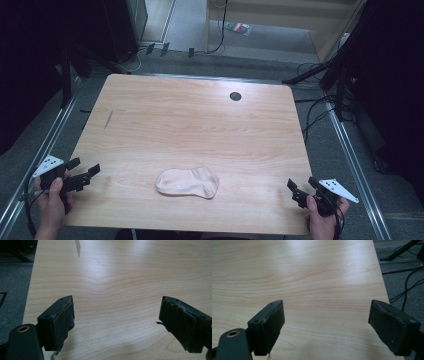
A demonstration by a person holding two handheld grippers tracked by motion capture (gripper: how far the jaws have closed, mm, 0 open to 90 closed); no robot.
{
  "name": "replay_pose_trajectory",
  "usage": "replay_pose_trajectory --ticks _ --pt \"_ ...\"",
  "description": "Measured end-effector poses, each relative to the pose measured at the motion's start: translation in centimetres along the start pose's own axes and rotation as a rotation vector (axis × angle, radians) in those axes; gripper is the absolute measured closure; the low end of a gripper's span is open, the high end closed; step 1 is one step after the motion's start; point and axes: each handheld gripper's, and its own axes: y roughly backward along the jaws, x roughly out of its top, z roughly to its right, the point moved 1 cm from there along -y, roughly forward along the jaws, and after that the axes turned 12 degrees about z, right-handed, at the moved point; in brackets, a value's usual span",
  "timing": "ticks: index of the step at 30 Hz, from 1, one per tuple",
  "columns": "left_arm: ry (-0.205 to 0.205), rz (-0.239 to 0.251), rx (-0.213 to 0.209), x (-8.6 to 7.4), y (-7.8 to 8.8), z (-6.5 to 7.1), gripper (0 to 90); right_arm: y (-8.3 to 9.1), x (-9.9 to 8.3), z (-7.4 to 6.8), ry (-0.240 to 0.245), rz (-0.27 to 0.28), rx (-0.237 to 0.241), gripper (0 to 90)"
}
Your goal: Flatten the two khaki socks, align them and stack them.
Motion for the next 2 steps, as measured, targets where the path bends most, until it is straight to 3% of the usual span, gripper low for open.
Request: replay_pose_trajectory --ticks 2 --pt "-0.004 -0.013 0.003 0.02 -0.13 0.03 13.8 -0.07 0.0 0.0 -0.002 -0.006 -0.002 13.4"
